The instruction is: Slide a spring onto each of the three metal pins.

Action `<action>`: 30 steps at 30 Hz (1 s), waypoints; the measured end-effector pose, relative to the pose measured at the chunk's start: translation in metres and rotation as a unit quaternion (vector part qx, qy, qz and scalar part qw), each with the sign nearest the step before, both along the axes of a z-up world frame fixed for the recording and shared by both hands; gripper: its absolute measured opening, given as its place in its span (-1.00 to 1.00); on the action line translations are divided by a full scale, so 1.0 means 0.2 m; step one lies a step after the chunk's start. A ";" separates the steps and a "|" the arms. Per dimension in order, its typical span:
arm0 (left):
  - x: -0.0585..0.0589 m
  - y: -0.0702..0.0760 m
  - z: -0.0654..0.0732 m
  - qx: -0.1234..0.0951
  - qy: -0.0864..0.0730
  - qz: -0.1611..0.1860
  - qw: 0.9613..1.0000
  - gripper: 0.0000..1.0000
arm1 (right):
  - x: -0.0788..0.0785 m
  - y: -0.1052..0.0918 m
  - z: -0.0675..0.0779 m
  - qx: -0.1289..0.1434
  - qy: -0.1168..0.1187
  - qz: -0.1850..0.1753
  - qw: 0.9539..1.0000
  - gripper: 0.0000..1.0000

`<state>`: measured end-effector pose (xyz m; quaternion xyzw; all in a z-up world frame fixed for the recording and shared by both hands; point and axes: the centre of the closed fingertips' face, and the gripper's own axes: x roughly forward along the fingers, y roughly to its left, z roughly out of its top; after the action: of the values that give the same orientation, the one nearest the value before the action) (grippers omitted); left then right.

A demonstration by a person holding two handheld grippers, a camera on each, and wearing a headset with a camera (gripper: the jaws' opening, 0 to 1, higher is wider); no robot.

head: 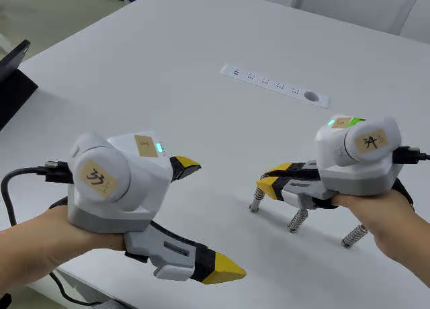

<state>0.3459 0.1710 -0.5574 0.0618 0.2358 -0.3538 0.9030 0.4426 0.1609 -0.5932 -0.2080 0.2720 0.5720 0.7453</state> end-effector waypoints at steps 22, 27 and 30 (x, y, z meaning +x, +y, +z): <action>-0.02 0.01 -0.02 0.001 0.008 0.005 1.000 0.98 | -0.01 -0.01 -0.14 -0.024 0.007 0.000 1.000 -0.78; -0.03 0.01 -0.03 0.006 0.011 0.004 1.000 0.98 | 0.00 -0.01 -0.14 -0.022 0.009 -0.004 1.000 -0.78; -0.03 0.01 -0.03 0.007 0.013 0.004 1.000 0.98 | 0.00 -0.01 -0.14 -0.022 0.009 -0.003 1.000 -0.78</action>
<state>0.3390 0.1734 -0.5638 0.0623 0.2499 -0.3495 0.9009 0.4421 0.1597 -0.6219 -0.2181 0.2918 0.5653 0.7401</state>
